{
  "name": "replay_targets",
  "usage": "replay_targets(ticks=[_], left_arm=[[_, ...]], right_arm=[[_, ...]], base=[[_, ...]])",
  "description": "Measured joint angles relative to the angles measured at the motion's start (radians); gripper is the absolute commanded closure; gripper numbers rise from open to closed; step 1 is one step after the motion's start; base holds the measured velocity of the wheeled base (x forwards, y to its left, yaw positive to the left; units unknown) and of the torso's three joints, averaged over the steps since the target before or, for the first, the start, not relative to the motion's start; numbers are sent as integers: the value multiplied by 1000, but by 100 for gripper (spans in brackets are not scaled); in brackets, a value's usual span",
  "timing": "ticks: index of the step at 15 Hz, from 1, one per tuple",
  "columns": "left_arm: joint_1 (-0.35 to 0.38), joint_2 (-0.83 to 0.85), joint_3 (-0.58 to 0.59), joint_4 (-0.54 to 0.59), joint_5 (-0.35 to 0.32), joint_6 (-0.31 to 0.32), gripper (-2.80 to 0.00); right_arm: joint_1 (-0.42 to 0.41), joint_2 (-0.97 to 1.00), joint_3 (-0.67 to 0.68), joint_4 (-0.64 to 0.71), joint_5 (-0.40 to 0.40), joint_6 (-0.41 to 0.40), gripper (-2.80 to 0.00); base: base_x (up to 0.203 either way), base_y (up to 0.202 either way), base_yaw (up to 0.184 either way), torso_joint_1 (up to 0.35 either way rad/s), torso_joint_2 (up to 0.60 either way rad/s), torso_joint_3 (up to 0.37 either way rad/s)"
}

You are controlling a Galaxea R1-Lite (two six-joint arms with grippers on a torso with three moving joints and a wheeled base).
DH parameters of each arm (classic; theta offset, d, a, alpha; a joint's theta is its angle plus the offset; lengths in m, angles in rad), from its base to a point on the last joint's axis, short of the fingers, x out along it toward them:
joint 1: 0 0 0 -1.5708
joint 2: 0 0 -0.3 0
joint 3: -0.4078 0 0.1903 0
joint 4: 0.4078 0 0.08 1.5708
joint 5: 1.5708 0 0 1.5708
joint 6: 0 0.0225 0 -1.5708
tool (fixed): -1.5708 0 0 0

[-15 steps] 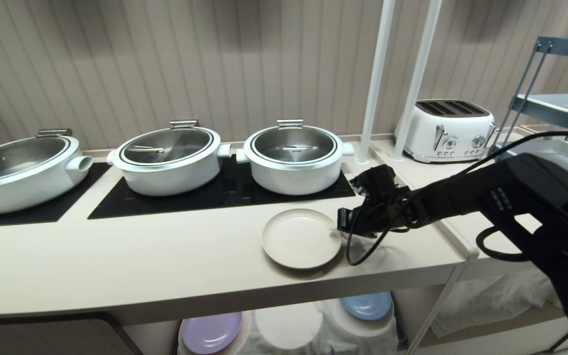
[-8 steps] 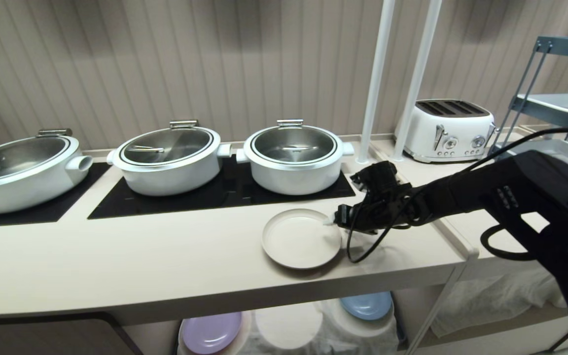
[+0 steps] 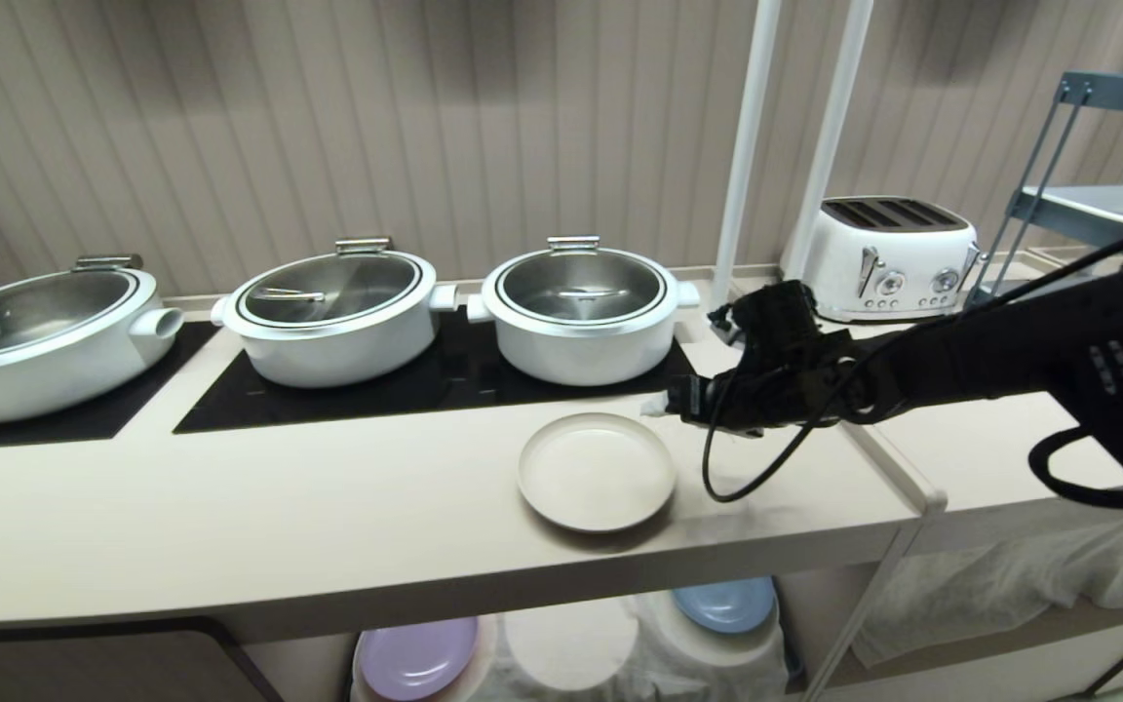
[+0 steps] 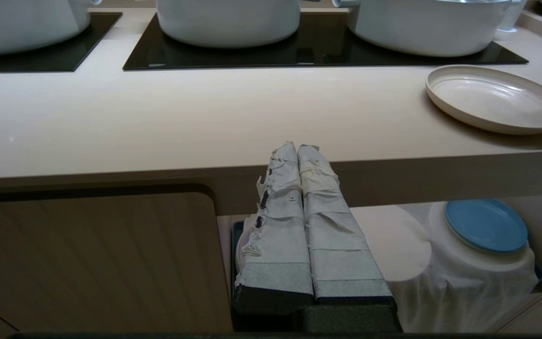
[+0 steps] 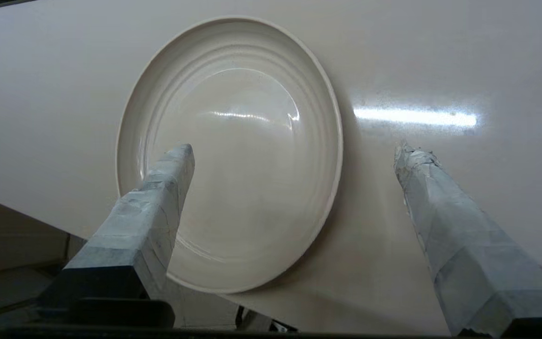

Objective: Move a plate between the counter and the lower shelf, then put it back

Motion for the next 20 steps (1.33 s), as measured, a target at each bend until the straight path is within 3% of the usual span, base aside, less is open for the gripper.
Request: replay_targets(ticks=[9, 10, 14, 20], left_arm=[[0, 0, 0, 0, 1, 0, 0], [0, 0, 0, 0, 1, 0, 0], [0, 0, 0, 0, 1, 0, 0], [0, 0, 0, 0, 1, 1, 0]], right_arm=[[6, -325, 277, -15, -1, -62, -280], [8, -371, 318, -15, -3, -66, 0], [37, -561, 503, -15, -68, -106, 0], [92, -831, 729, -8, -284, -130, 0]], base=[[0, 0, 0, 0, 0, 0], [0, 0, 0, 0, 0, 0], [0, 0, 0, 0, 0, 0], [0, 0, 0, 0, 0, 0]])
